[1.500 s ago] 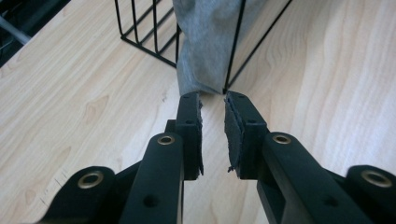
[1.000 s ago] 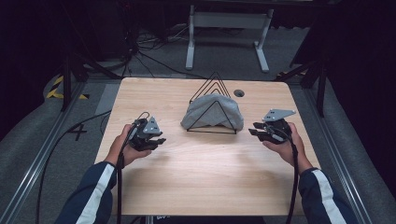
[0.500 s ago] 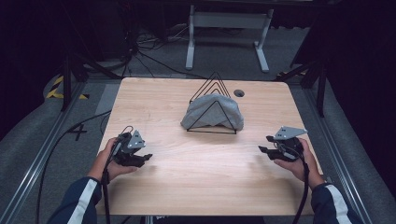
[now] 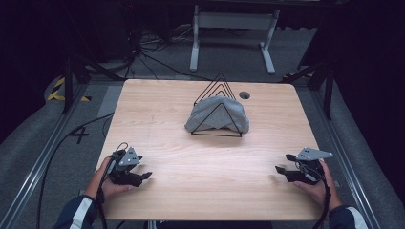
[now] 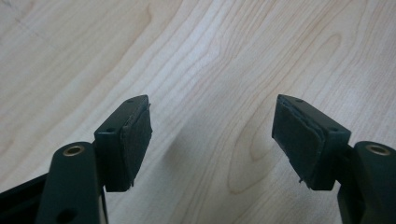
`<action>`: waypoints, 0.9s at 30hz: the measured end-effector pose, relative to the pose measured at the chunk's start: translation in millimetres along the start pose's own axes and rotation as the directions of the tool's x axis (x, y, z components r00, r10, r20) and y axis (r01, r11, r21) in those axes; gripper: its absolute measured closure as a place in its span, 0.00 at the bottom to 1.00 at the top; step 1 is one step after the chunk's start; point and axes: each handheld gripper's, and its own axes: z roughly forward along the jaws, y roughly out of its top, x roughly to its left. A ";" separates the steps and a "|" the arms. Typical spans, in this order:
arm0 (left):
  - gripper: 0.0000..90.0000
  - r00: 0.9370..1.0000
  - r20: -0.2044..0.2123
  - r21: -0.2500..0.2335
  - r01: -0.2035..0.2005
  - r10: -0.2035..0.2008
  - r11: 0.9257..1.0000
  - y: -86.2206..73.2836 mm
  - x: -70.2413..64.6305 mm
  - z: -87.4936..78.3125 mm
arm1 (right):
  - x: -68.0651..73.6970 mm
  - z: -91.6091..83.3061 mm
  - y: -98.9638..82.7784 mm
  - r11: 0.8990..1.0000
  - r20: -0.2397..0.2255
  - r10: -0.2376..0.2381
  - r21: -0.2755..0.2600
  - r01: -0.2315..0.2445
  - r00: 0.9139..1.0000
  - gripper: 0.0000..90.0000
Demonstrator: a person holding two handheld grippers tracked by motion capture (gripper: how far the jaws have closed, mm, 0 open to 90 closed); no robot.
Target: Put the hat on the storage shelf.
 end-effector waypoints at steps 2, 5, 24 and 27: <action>0.30 1.000 0.013 -0.028 0.028 -0.028 0.999 -7.4 -1.8 3.7 | -1.7 -0.9 -7.8 0.999 -0.019 0.033 -0.011 -0.034 0.999 0.36; 0.28 0.996 0.043 -0.057 0.079 -0.077 0.995 -13.8 -0.5 4.4 | -1.9 1.0 -18.0 0.998 -0.007 0.063 -0.003 -0.063 0.998 0.33; 0.21 0.994 0.020 -0.068 0.105 -0.104 0.992 -15.4 -1.8 6.2 | 0.5 2.4 -26.1 0.997 0.019 0.083 -0.004 -0.083 0.996 0.25; 0.20 0.994 0.019 -0.068 0.108 -0.107 0.992 -15.3 -1.8 6.4 | 0.5 2.4 -26.1 0.997 0.019 0.083 -0.003 -0.083 0.996 0.25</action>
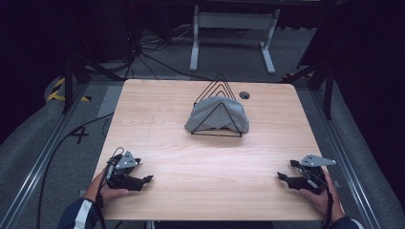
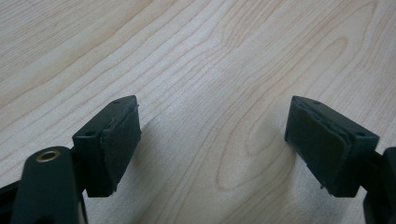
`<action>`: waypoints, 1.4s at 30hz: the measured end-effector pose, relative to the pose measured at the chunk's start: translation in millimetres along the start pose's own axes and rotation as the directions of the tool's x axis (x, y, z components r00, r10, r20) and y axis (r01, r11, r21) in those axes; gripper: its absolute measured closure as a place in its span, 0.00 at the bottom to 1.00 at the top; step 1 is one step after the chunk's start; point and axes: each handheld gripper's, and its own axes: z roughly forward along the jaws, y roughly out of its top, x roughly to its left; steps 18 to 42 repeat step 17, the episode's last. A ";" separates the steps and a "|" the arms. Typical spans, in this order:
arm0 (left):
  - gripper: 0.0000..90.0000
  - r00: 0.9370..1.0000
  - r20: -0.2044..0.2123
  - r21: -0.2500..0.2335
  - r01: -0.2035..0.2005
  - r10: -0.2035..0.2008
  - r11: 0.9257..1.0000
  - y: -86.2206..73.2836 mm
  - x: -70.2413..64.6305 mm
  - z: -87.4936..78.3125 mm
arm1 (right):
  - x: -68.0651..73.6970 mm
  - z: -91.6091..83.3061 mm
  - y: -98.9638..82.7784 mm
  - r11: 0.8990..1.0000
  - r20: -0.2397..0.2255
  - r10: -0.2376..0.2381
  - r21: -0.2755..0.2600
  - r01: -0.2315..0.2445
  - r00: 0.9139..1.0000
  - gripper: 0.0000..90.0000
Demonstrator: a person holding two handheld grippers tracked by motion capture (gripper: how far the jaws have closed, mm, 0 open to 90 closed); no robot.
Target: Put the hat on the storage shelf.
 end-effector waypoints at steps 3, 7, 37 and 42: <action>0.19 1.000 -0.004 -0.009 0.005 -0.005 1.000 -0.1 -0.2 1.1 | -0.1 -0.2 -0.2 1.000 0.002 0.002 0.001 -0.002 1.000 0.25; 0.19 1.000 -0.005 -0.003 0.005 -0.005 1.000 0.3 0.0 1.2 | -0.3 -0.6 -0.1 1.000 -0.001 0.006 0.002 -0.006 1.000 0.25; 0.19 1.000 -0.005 -0.003 0.005 -0.005 1.000 0.3 0.1 1.2 | -0.6 -0.6 -0.2 1.000 0.002 0.003 0.003 -0.003 1.000 0.25; 0.19 1.000 -0.005 -0.003 0.005 -0.005 1.000 0.3 0.1 1.2 | -0.6 -0.6 -0.2 1.000 0.002 0.003 0.003 -0.003 1.000 0.25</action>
